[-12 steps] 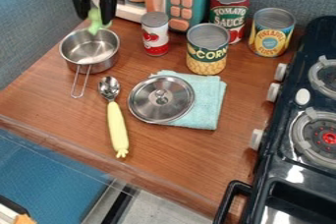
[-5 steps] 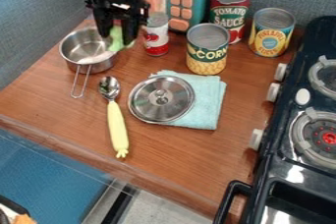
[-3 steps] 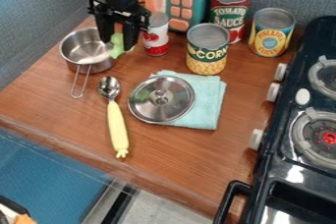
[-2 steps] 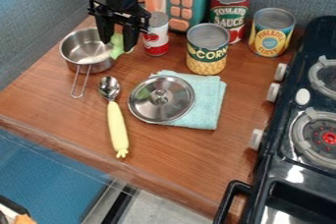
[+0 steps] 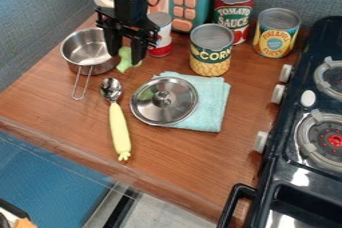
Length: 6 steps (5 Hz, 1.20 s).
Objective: Took the broccoli from the pot and put it on the counter
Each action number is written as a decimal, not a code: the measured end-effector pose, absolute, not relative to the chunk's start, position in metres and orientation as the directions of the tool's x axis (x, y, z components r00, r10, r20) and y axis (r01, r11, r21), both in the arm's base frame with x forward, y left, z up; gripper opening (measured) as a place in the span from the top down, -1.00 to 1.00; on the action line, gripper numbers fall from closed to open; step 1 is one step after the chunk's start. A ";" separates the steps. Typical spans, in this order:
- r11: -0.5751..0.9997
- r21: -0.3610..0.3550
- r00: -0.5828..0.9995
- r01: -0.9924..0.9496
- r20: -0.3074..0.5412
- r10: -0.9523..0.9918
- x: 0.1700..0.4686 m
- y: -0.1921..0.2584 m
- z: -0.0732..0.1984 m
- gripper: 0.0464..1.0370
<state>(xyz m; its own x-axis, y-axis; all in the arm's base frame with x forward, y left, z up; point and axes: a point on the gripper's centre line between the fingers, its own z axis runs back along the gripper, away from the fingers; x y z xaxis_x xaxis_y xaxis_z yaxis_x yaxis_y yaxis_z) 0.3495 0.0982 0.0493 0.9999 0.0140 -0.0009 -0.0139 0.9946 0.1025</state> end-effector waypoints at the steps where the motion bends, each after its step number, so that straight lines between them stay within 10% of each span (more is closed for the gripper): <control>1: 0.994 0.105 1.000 -0.008 -0.005 0.008 0.348 0.092 0.045 -0.14; 2: 0.993 0.117 1.000 -0.014 0.001 0.014 0.348 0.093 0.044 -0.23; 3: 0.992 0.124 1.000 -0.028 -0.006 0.029 0.347 0.095 0.045 -0.83; 6: 0.998 0.052 0.998 -0.019 0.065 0.015 0.348 0.085 0.118 -0.93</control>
<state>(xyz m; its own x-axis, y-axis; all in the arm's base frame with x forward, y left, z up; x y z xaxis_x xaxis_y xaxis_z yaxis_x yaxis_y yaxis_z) 0.3483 0.0849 0.1178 0.9978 0.0154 0.0646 -0.0187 0.9985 0.0518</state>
